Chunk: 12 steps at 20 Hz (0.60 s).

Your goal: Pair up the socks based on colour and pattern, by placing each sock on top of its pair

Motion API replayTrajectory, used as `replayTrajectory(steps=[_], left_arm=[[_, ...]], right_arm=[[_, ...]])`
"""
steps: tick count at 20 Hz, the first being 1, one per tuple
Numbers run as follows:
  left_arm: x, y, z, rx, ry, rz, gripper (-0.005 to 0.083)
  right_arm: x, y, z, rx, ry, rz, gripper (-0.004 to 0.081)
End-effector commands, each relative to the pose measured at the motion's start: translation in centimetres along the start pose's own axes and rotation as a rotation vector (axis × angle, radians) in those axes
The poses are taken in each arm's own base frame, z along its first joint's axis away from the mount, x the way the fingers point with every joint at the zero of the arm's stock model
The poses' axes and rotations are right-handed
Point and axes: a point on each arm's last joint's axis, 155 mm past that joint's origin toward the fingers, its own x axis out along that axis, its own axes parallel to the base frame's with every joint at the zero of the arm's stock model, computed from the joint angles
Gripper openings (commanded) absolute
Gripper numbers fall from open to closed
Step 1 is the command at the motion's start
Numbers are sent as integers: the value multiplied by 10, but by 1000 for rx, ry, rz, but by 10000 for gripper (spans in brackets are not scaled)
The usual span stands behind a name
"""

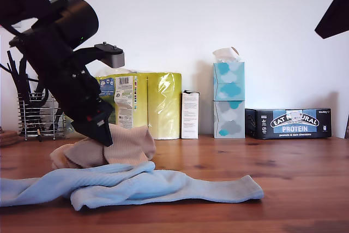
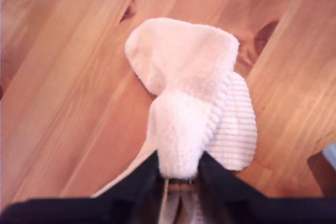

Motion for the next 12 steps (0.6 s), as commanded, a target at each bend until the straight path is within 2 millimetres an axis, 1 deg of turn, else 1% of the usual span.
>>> replayTrajectory(steps=[1,3,4,5,6,7,8,9,10,11,12], left_arm=[[-16,7,18,-30,-34,18,526],[-31,5,25,-83,-42,5,525],[-37,1,26,-97,-40,-12,505],[-44,-7,25,-99,-33,-49,456],[-49,-19,22,-111,-21,-98,388],[-54,-34,19,-122,-7,-169,291],[-58,-53,13,-145,17,-255,169],[-63,-72,10,-177,37,-341,69],[-68,-91,10,-187,38,-430,-1],[-72,-107,14,-185,24,-506,-23],[-74,-114,16,-179,18,-531,-24]], right_arm=[[3,3,1,-2,-4,16,-13],[8,1,2,22,-1,16,-13],[10,0,1,38,8,18,-13],[14,-2,0,53,22,21,-13],[19,-3,-3,60,38,25,-13],[24,-5,-4,74,54,27,-13],[29,-7,-5,91,63,28,-13],[35,-9,-4,97,71,32,-13],[41,-11,-4,110,76,35,-13],[49,-12,-2,138,80,39,-13],[56,-14,-1,157,84,42,-13]])
